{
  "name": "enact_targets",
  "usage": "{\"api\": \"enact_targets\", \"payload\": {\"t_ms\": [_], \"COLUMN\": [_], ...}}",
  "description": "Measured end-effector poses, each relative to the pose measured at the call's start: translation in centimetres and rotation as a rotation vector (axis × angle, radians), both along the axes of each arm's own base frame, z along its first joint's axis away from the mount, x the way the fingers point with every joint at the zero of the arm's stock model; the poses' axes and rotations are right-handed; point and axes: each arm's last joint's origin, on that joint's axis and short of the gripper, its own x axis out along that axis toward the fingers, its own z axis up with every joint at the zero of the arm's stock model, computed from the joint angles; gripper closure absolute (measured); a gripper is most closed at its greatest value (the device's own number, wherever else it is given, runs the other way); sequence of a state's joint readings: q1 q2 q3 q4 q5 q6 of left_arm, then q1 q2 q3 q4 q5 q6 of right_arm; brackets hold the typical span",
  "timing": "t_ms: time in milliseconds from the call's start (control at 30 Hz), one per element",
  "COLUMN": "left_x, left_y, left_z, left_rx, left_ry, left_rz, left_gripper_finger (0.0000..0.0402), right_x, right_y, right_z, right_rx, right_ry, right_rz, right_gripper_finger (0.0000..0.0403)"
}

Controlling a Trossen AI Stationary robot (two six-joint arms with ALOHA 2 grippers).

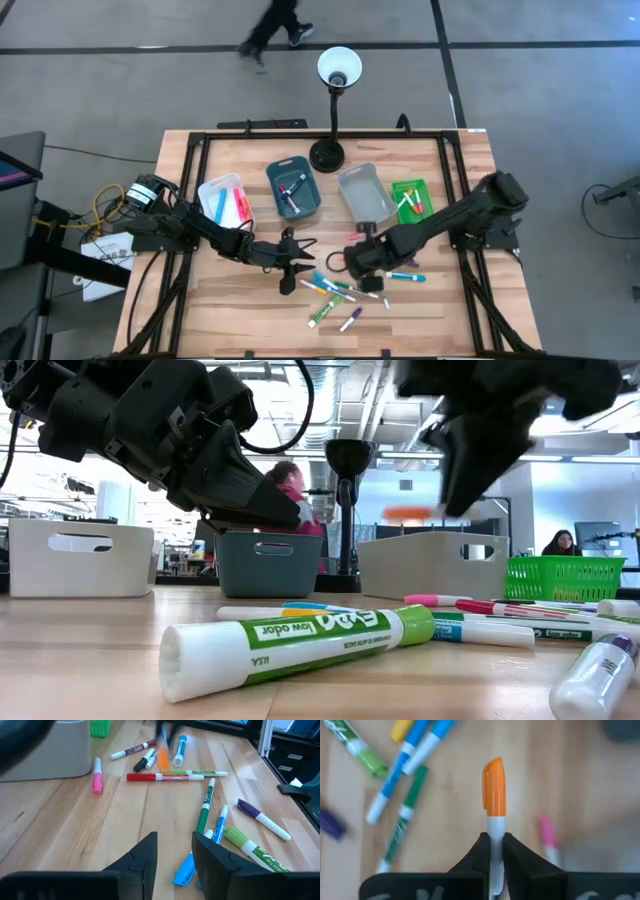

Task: Pick & Place Markers
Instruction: Put the orange highlighter pen into the green bin

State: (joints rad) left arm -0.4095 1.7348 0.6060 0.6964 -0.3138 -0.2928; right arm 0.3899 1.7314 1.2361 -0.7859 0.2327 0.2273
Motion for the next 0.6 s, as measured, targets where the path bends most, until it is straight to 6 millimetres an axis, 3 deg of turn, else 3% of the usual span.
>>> {"api": "enact_targets", "payload": {"t_ms": [167, 267, 600], "left_x": [0.0, 0.0, 0.0], "left_y": [0.0, 0.0, 0.0], "left_z": [0.0, 0.0, 0.0], "left_rx": [0.0, 0.0, -0.001], "left_ry": [0.0, 0.0, 0.0], "left_rz": [0.0, 0.0, 0.0], "left_gripper_finger": [0.0284, 0.0284, 0.0284], "right_x": [-2.9, -4.4, -8.3], "right_y": [-1.9, -3.0, -7.2], "right_z": [3.0, 4.6, 7.6], "right_rx": [-0.08, -0.093, -0.124], "right_ry": [0.062, 0.083, 0.178], "right_rz": [-0.048, -0.079, -0.326], "right_gripper_finger": [0.0368, 0.0377, 0.0387]}}
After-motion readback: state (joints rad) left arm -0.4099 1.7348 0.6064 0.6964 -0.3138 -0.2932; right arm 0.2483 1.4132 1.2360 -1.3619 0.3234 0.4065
